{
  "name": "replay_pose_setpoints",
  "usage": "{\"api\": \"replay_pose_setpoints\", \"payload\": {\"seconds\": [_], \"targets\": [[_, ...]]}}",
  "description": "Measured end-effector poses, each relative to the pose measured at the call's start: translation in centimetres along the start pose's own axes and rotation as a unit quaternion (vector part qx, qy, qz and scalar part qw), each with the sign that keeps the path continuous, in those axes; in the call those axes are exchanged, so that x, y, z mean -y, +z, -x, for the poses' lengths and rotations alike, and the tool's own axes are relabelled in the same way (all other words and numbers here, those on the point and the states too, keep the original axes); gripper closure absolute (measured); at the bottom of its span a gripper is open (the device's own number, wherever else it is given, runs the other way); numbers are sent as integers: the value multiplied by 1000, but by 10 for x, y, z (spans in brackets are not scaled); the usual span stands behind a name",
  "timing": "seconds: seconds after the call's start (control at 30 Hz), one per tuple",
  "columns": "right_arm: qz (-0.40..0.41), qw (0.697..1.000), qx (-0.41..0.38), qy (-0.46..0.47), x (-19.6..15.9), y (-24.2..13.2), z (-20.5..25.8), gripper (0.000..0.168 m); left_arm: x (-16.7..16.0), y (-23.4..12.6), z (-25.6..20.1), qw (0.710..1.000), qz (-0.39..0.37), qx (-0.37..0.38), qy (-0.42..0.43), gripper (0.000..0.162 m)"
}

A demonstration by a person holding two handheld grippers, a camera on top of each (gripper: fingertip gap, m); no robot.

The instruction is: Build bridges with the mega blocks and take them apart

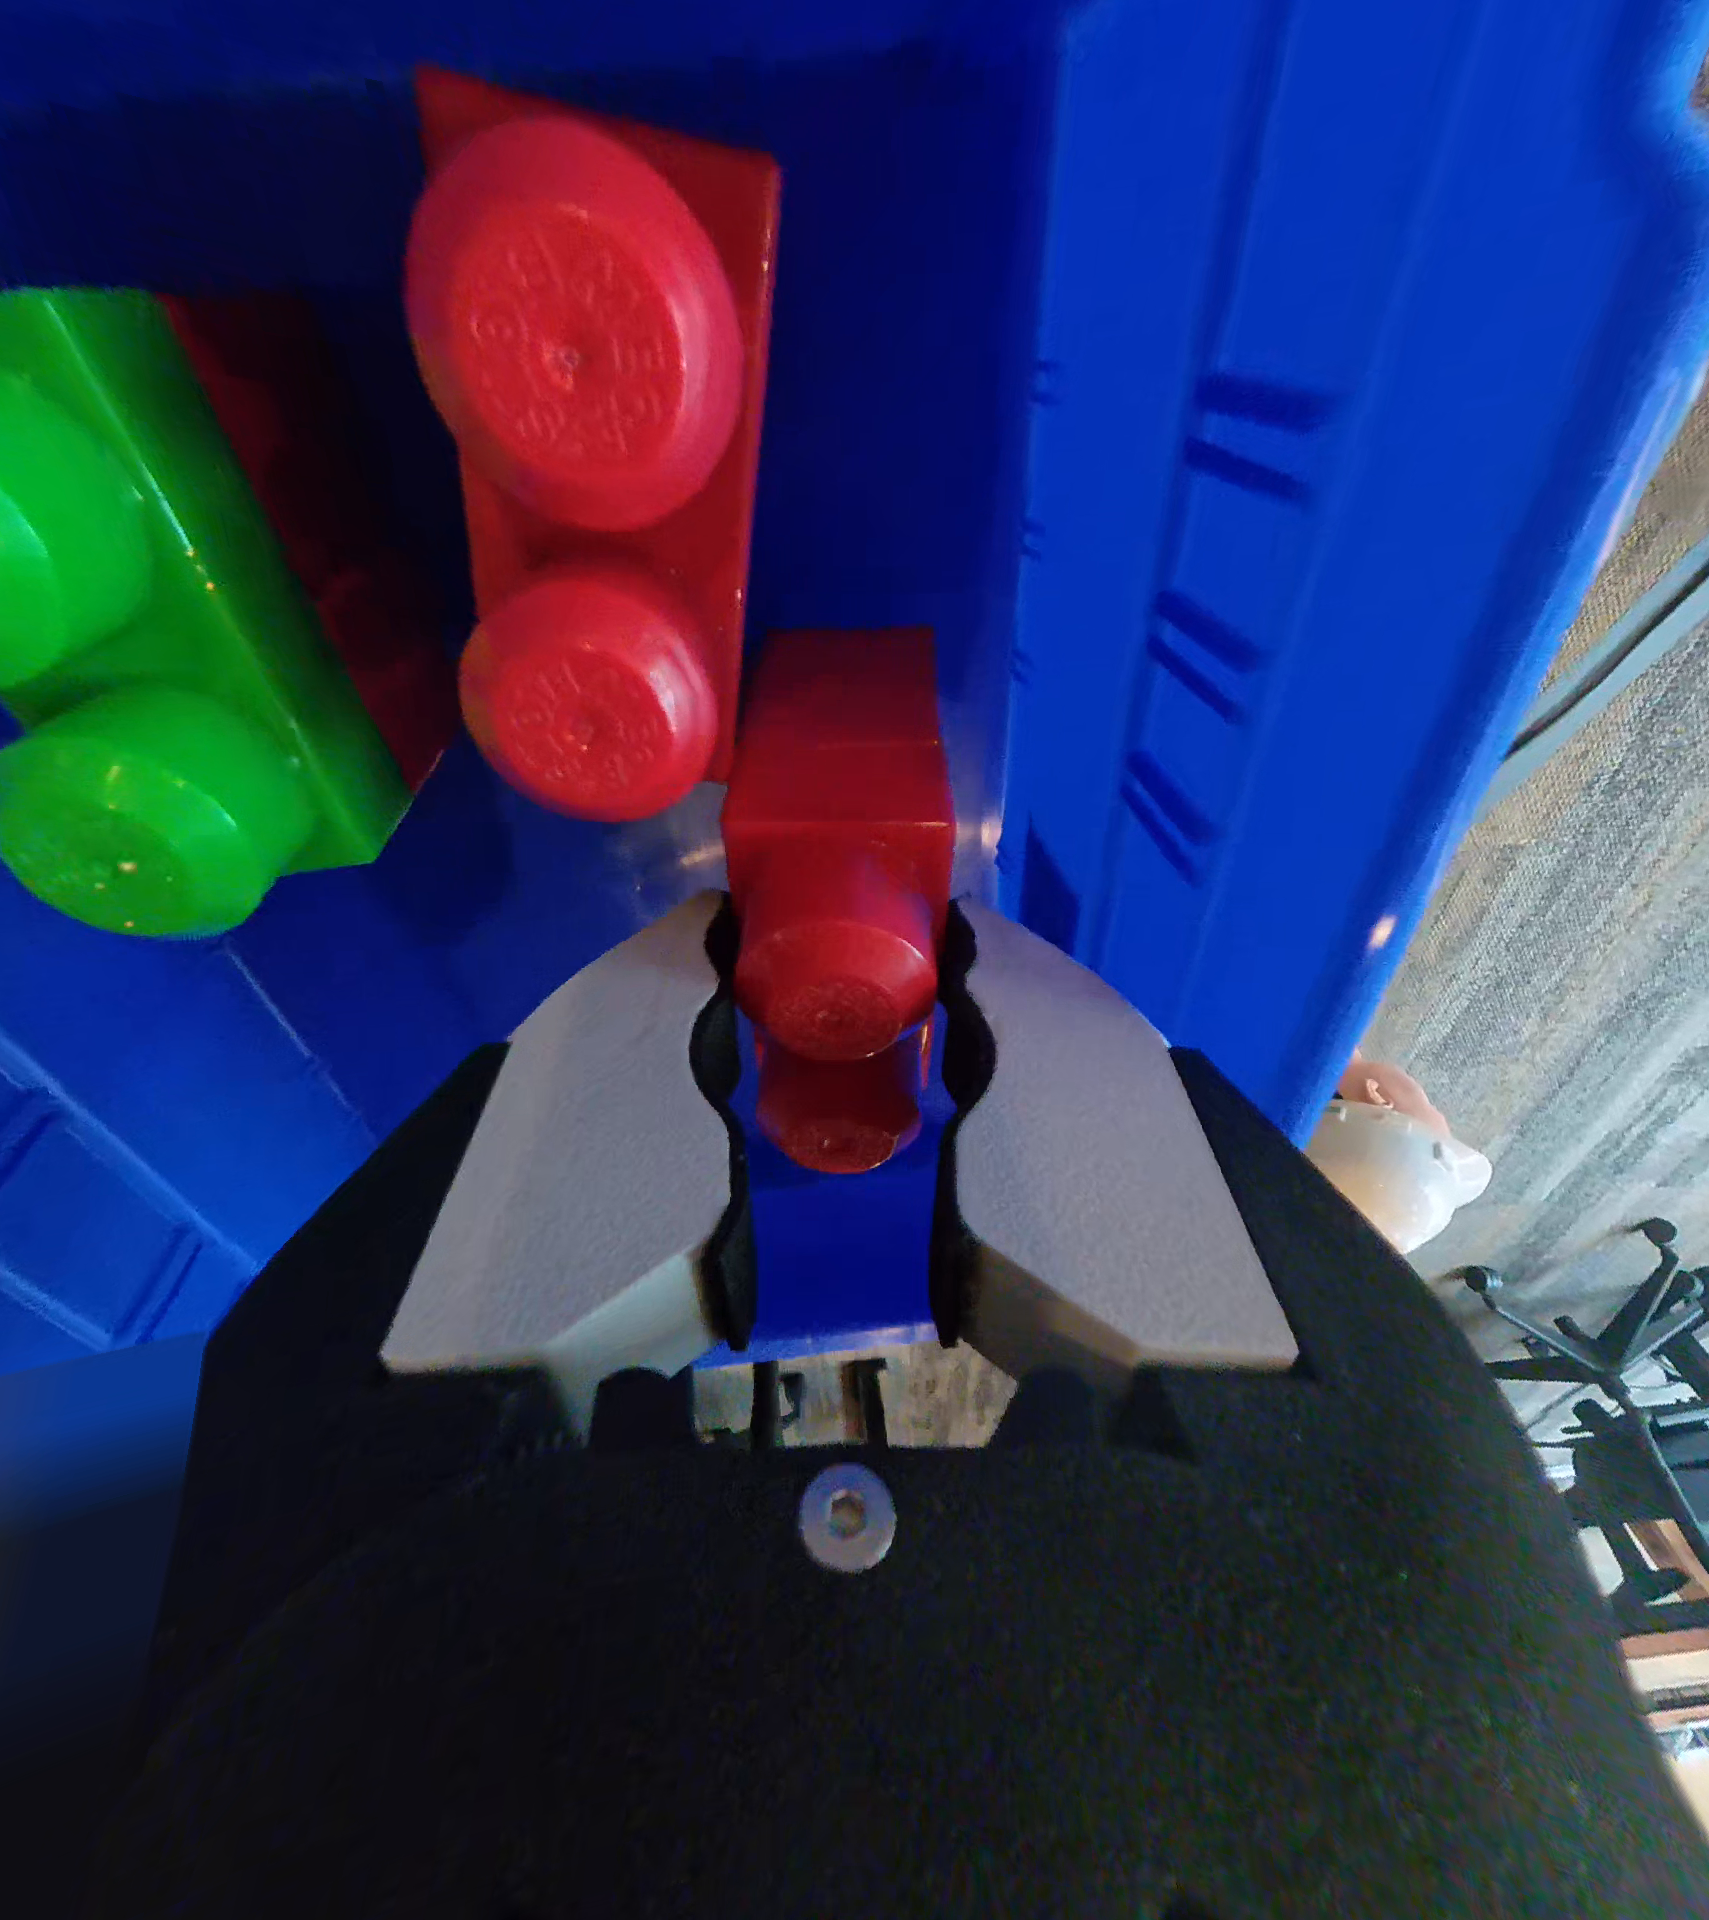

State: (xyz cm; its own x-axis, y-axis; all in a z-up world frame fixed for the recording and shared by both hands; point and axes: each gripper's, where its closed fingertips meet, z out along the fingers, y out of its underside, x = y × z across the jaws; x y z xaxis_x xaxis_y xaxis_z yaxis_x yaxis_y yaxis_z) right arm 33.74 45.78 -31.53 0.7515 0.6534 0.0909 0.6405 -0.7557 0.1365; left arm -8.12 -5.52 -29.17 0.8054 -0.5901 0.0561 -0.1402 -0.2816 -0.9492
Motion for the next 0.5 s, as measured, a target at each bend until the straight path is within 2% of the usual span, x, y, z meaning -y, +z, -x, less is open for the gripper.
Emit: {"api": "replay_pose_setpoints", "payload": {"seconds": [0.27, 0.37, 0.5], "targets": [[-6, 1000, -4, -3, 8, 4, -1, 132, 1, -1, 1, 1000, -5, -1, -6, 88], [-13, 1000, -3, -6, 11, 5, 0, 123, 1, -1, 1, 1000, -5, -1, -7, 88], [-21, 1000, -3, -10, 11, 1, 2, 120, 1, -1, 1, 1000, -3, -2, -5, 88]]}}
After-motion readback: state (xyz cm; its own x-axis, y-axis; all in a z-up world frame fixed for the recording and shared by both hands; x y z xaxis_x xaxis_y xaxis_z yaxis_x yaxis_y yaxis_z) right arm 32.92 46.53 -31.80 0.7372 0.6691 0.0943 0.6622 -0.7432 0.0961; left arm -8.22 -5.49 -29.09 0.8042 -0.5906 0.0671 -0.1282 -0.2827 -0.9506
